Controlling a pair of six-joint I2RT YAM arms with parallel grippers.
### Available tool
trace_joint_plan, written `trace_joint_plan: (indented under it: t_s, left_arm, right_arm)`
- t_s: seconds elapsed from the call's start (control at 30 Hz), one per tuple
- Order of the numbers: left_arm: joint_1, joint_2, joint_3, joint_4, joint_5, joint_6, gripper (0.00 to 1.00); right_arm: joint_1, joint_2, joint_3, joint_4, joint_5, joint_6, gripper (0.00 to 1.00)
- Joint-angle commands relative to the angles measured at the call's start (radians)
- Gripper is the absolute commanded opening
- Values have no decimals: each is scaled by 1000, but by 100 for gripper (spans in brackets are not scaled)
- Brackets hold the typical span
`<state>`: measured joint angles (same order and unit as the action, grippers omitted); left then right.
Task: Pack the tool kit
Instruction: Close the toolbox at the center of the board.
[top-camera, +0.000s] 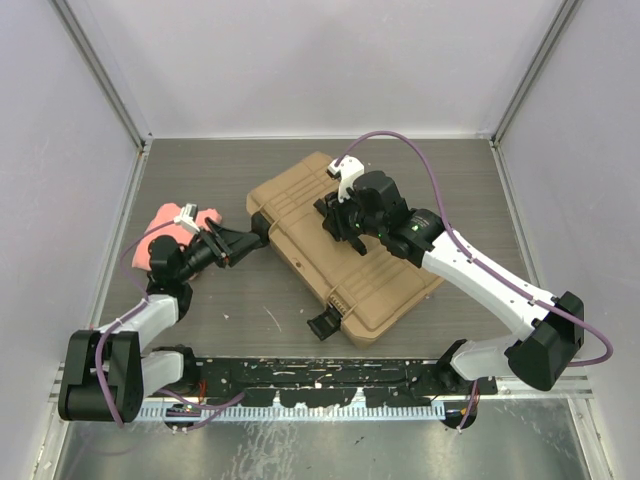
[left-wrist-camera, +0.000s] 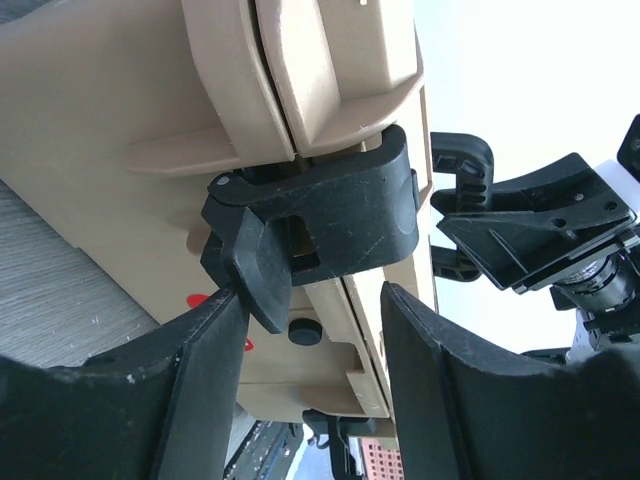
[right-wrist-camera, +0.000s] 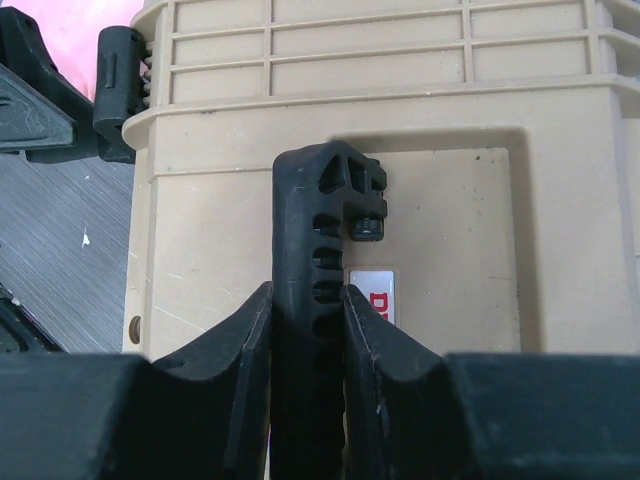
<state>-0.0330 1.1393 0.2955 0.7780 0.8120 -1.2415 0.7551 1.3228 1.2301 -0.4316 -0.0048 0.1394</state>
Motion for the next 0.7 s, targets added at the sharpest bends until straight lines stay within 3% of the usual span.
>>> trace_joint_plan:
  t_s: [0.0,0.27,0.67]
  left_arm:
    - [-20,-39,62,95,-70,-19,54]
    - [-26,-82,75,-31,-143,1,55]
    - [-94,-56,181,-358,-207,164,60]
  right_arm:
    - [32,0,2,119,-164,56,15]
    - [33,-2,-2,119,-171,56,15]
    - [33,-1,1,119,-177,56,15]
